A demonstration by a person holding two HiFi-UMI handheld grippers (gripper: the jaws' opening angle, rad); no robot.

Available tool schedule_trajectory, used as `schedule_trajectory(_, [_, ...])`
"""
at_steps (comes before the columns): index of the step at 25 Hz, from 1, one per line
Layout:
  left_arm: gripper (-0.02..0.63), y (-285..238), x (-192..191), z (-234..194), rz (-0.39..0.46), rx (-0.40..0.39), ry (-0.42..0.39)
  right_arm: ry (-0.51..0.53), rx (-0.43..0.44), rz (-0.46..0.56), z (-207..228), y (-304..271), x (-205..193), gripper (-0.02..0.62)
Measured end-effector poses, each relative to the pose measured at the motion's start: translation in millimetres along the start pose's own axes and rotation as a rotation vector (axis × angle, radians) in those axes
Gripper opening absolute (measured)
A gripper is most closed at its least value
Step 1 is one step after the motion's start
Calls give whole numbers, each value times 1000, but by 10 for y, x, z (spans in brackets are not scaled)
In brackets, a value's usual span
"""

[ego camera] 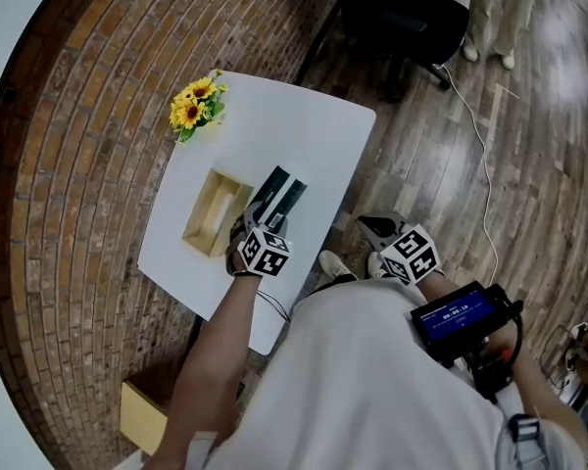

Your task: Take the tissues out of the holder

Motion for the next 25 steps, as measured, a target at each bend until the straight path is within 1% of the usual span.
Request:
schedule_trajectory(3, [256,76,5,41,20,-15,22,9,10,-3,-23,9,-9,6])
schedule_trajectory(7, [261,197,-36,83,59,-10,75,24,30,-6,-46,-27,3,6])
schedule_trajectory(10, [261,313,-79,148,97,3,131,38,46,-5,-68,-44,22,6])
schedule_trajectory(15, [258,522,-191,329,190,29,248,69,89,-6,-103,-158,92,6])
schedule_trajectory(20, [207,705,-420,459,251,49,347,102,138,2,-208,-356,286,6])
schedule_trajectory(22, [191,779,-523,484,284,62,401,115,157,9,-253,-425,381,6])
schedule_trajectory(25, [133,888,-648,514,345,95,497,132,183,20,-315,-515,507,6])
Point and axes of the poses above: the fingertips, and each gripper's own axes: y backward along the fingers, z to its right, x out of its top, the point moved 9 cm from there along y, backward along the fingers, and after that the axes turned 11 degrees about -x, right-handed, at the moved point
